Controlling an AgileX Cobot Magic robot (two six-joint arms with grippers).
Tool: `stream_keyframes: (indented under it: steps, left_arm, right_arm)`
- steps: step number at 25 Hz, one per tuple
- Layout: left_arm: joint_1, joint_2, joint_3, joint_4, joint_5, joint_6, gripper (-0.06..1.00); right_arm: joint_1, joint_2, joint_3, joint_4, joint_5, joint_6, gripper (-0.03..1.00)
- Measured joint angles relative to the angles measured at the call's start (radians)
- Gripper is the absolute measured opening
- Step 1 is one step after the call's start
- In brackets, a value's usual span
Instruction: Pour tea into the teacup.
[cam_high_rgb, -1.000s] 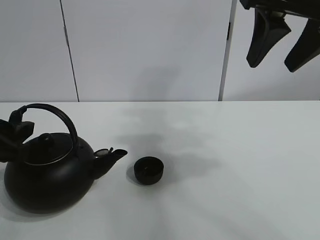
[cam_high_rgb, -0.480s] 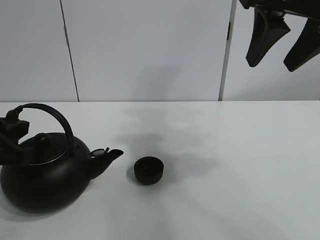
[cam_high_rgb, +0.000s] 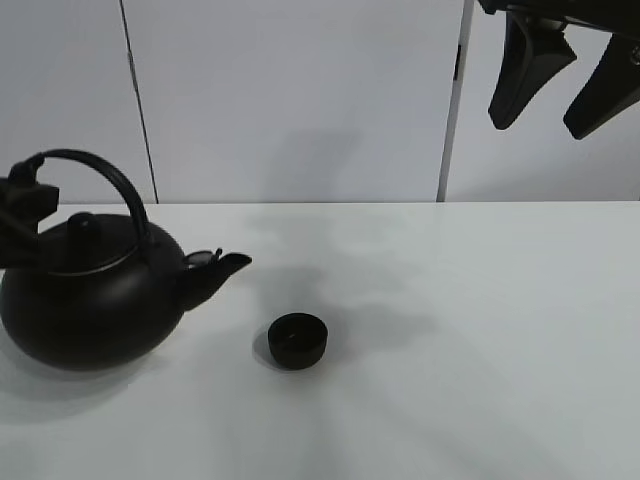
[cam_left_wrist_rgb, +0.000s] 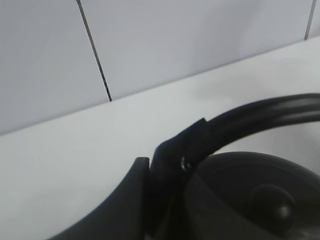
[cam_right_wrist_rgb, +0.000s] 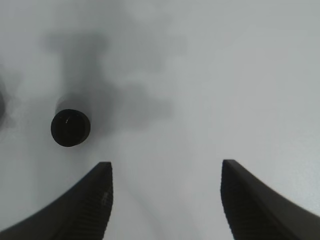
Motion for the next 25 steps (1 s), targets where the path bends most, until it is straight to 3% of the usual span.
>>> stream_keyframes:
  steps: [7, 15, 25]
  left_arm:
    - [-0.023, -0.071, -0.077, -0.018, 0.060, -0.001, 0.10]
    - [-0.172, -0.071, -0.160, -0.219, 0.218, 0.007, 0.10]
    - [-0.195, -0.071, -0.189, -0.426, 0.256, 0.012, 0.10]
  right_arm:
    - [0.000, 0.000, 0.000, 0.013, -0.005, 0.001, 0.43]
    - [0.000, 0.000, 0.000, 0.015, -0.007, 0.002, 0.43]
    - [0.000, 0.000, 0.000, 0.016, -0.007, 0.004, 0.43]
